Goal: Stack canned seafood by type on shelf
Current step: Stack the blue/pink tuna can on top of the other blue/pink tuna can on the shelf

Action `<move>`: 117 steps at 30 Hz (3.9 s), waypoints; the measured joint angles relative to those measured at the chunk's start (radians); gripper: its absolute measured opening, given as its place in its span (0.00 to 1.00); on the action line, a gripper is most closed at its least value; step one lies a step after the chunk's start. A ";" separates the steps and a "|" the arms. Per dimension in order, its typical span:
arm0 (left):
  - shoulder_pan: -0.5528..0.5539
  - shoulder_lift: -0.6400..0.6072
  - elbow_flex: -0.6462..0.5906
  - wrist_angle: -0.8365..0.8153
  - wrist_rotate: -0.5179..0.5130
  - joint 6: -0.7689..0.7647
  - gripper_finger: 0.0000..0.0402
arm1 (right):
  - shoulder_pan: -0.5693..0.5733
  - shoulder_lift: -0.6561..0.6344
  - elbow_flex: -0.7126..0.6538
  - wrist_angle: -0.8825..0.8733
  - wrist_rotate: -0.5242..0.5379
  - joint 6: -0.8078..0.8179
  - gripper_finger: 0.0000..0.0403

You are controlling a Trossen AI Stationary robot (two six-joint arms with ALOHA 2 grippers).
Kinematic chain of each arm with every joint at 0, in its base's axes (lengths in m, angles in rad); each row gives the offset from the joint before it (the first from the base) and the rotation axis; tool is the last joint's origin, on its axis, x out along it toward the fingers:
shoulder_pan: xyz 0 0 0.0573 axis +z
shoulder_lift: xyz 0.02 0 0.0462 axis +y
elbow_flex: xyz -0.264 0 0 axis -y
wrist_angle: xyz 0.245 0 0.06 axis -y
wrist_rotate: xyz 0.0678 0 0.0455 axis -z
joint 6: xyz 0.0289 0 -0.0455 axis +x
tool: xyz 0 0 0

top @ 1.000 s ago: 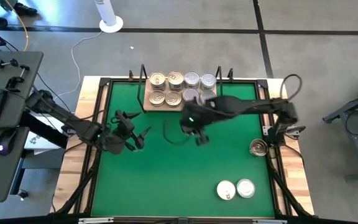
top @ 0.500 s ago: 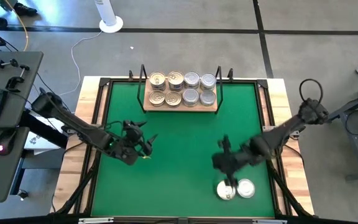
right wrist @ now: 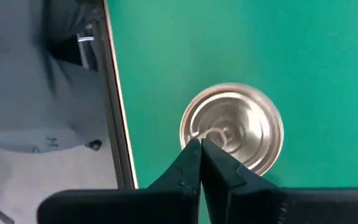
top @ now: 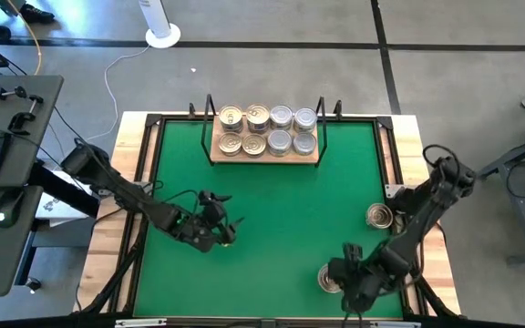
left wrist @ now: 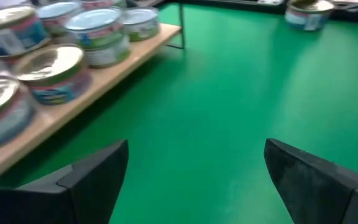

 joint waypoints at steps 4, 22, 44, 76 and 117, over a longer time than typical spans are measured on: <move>-0.017 0.048 0.000 0.109 0.037 0.045 0.90 | 0.048 0.038 0.000 0.000 0.013 0.064 0.00; -0.038 0.175 0.000 0.455 0.110 0.282 0.90 | 0.048 0.224 -0.073 0.151 0.187 0.080 0.00; -0.152 0.056 0.002 0.435 0.094 0.428 0.90 | -0.381 0.160 -0.314 1.146 0.330 -0.890 0.00; 0.174 0.090 -0.252 0.516 0.416 0.424 0.90 | -0.699 0.173 -0.573 1.362 0.020 -0.890 0.86; 0.114 0.296 -0.080 0.539 0.401 0.447 0.87 | -0.642 0.335 -0.479 1.441 0.015 -0.870 0.61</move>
